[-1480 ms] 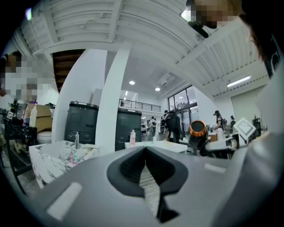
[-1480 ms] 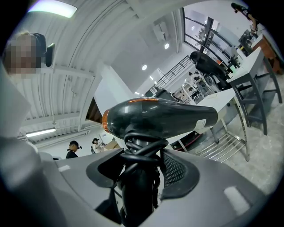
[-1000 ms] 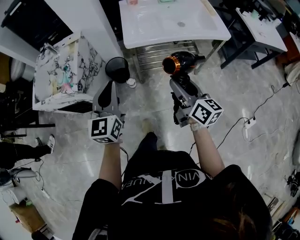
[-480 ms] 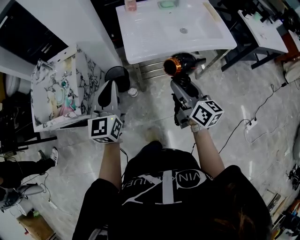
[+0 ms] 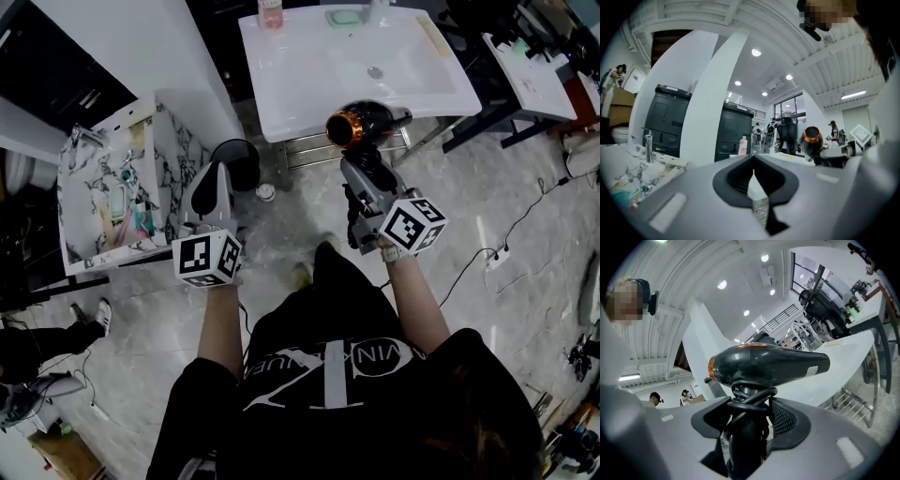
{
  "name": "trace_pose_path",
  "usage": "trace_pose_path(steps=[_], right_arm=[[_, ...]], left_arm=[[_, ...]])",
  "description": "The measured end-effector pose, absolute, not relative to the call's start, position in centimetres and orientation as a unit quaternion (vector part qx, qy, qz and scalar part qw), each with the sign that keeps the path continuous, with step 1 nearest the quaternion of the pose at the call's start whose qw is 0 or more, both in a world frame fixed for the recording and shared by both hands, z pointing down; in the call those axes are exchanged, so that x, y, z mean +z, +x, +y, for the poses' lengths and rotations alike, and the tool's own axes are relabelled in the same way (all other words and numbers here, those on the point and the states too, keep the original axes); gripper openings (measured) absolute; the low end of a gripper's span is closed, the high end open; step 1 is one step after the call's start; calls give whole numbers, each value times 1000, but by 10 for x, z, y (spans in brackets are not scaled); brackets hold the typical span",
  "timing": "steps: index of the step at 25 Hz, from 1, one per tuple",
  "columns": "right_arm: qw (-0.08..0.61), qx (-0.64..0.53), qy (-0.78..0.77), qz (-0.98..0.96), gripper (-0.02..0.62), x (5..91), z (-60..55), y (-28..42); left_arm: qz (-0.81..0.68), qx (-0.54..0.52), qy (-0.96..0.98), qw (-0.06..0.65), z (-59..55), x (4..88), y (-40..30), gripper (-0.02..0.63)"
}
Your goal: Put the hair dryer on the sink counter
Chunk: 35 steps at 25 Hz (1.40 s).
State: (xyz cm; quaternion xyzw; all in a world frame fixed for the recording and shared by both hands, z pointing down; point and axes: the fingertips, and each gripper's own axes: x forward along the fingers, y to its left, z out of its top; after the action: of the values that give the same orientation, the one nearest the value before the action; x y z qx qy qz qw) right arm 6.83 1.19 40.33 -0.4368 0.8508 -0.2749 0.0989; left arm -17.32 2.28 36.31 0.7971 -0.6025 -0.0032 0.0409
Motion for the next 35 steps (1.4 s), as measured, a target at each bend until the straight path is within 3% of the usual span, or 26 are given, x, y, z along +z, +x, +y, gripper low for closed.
trace_pose_path(steps=[12,35], right_arm=[[77,-286,-394,870,259,405,-101,40],[-89,-287,-308,903,259,451,-291,-4]], left_arm=[[-636,0,771,26,-68,353,-195,0],[-679,25,732,53,-242,377,-181,0]])
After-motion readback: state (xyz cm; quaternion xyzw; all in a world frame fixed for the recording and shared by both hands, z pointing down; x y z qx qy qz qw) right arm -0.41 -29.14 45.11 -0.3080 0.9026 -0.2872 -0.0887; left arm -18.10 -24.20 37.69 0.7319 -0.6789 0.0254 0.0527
